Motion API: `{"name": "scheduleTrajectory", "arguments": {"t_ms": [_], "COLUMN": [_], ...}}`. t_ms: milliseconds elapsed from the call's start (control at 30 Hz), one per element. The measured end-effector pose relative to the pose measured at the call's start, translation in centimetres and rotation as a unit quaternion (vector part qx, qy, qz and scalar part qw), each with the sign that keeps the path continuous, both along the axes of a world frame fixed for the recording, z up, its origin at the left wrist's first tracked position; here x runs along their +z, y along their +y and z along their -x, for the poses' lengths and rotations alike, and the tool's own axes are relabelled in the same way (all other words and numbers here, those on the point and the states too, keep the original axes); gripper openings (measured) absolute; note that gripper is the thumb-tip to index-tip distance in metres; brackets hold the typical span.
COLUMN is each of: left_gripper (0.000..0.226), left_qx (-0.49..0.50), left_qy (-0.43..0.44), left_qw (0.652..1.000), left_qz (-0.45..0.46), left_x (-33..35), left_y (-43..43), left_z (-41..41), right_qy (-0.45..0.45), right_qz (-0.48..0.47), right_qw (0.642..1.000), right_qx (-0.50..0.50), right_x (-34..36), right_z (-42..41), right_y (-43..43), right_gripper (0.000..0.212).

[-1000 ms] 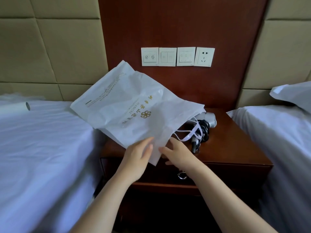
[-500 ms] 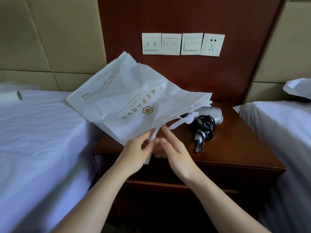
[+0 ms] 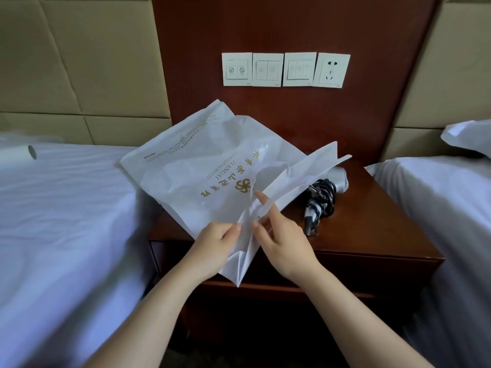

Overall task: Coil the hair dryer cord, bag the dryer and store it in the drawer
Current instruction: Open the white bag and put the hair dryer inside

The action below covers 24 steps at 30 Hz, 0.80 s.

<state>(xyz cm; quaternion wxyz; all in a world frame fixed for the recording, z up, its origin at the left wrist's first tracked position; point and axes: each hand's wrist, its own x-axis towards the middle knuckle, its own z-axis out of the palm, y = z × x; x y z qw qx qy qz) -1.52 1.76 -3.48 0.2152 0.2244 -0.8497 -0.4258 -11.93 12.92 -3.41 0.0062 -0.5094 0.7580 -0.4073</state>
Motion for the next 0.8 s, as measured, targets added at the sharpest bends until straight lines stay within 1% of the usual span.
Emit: {"name": "scheduleTrajectory", "arguments": {"t_ms": [67, 133, 200, 300, 333, 367, 400, 433, 467, 500, 533, 600, 667, 700, 733, 800], "left_gripper": [0.047, 0.044, 0.044, 0.04, 0.033, 0.027, 0.025, 0.043, 0.054, 0.058, 0.055, 0.042, 0.029, 0.027, 0.027, 0.026], "left_qx": [0.053, 0.121, 0.176, 0.218, 0.212, 0.196, 0.175, 0.156, 0.135, 0.121, 0.108, 0.083, 0.086, 0.098, 0.108, 0.096], "left_qy": [0.02, 0.048, 0.077, 0.108, 0.107, 0.091, 0.062, 0.024, -0.014, -0.05, -0.072, -0.104, -0.112, -0.104, -0.092, -0.065], "left_qw": [0.998, 0.989, 0.977, 0.965, 0.966, 0.972, 0.98, 0.985, 0.989, 0.988, 0.987, 0.983, 0.977, 0.976, 0.977, 0.988], "left_qz": [0.041, 0.076, 0.094, 0.102, 0.101, 0.089, 0.075, 0.064, 0.065, 0.076, 0.095, 0.129, 0.16, 0.165, 0.158, 0.105], "left_x": [0.3, 0.5, 0.8, 0.9, 0.9, 1.0, 1.2, 1.5, 1.8, 2.3, 2.9, 4.1, 5.6, 6.2, 6.9, 8.3], "left_y": [0.0, -0.7, -1.7, -2.9, -3.2, -3.3, -3.3, -3.2, -3.1, -2.9, -2.6, -2.1, -1.7, -1.8, -2.1, -3.0], "left_z": [-0.1, -0.2, -0.3, -0.8, -0.9, -0.9, -0.9, -0.9, -0.7, -0.3, 0.4, 2.1, 3.3, 3.5, 3.6, 2.8], "right_qy": [0.017, 0.015, 0.006, -0.018, -0.036, -0.055, -0.066, -0.072, -0.073, -0.074, -0.075, -0.069, -0.071, -0.082, -0.105, -0.171], "right_qz": [-0.007, -0.033, -0.07, -0.079, -0.074, -0.071, -0.07, -0.071, -0.07, -0.07, -0.07, -0.076, -0.082, -0.079, -0.068, -0.04], "right_qw": [1.0, 0.999, 0.997, 0.995, 0.995, 0.994, 0.993, 0.993, 0.993, 0.993, 0.994, 0.994, 0.993, 0.993, 0.991, 0.982], "right_qx": [-0.007, -0.021, -0.036, -0.058, -0.063, -0.067, -0.069, -0.068, -0.063, -0.055, -0.046, -0.035, -0.036, -0.041, -0.047, -0.061], "right_x": [0.3, 0.6, 0.8, 0.9, 0.9, 0.8, 0.7, 0.7, 0.7, 0.7, 0.8, 1.0, 1.2, 1.4, 1.5, 1.8], "right_z": [-0.2, -0.1, 0.0, 0.4, 0.7, 0.9, 1.1, 1.3, 1.3, 1.3, 1.2, 0.9, 0.7, 0.8, 1.0, 1.6], "right_y": [0.1, 0.5, 0.9, 1.5, 1.6, 1.7, 1.8, 1.9, 2.0, 2.1, 2.2, 2.2, 2.1, 2.0, 2.0, 2.0], "right_gripper": [0.048, 0.047, 0.048, 0.048, 0.046, 0.045, 0.044, 0.044, 0.045, 0.045, 0.047, 0.051, 0.055, 0.057, 0.057, 0.057]}}
